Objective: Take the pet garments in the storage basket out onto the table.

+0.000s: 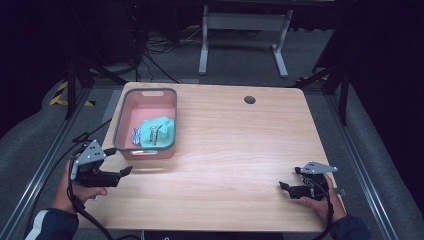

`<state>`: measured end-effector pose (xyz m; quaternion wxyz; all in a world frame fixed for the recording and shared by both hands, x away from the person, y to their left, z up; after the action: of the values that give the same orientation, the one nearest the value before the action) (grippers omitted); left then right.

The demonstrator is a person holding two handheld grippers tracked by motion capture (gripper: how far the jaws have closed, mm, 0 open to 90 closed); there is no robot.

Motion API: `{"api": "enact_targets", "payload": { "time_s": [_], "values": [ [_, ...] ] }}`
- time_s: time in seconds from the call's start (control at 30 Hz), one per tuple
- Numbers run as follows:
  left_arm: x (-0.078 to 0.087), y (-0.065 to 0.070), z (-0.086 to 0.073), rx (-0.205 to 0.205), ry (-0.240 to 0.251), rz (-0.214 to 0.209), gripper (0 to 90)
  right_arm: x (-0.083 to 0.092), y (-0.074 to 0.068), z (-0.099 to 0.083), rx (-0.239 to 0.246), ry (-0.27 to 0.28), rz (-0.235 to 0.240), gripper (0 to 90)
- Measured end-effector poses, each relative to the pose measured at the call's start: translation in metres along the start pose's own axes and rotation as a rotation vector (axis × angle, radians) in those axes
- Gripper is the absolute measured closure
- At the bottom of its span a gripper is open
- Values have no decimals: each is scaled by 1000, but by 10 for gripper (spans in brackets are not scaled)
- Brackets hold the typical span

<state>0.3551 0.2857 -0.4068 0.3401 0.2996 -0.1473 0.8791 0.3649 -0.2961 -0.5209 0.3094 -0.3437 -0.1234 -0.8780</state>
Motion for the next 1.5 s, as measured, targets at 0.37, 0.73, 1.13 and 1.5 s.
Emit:
{"api": "enact_targets", "payload": {
  "time_s": [0.37,0.73,1.13,1.5],
  "values": [
    [-17,-15,51,-69,-104,-2,187,0,0,0,1,0,2,143],
    [-66,-36,80,-101,-261,-22,196,0,0,0,2,0,3,143],
    [-129,-54,71,-88,-512,0,186,0,0,0,2,0,2,143],
    [-169,-58,62,-65,-612,-53,237,0,0,0,2,0,2,143]
  ]
}}
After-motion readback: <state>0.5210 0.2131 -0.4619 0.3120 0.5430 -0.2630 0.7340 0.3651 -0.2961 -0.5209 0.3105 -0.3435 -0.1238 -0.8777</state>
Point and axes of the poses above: each handheld gripper's, and its own axes: x roughly backward along the jaws, z roughly out of its top, y roughly to its right, the point moved 5 cm from there along -x, roughly forward along the jaws, and after that the axes turned 1 degree about x, right-handed, at the moved point
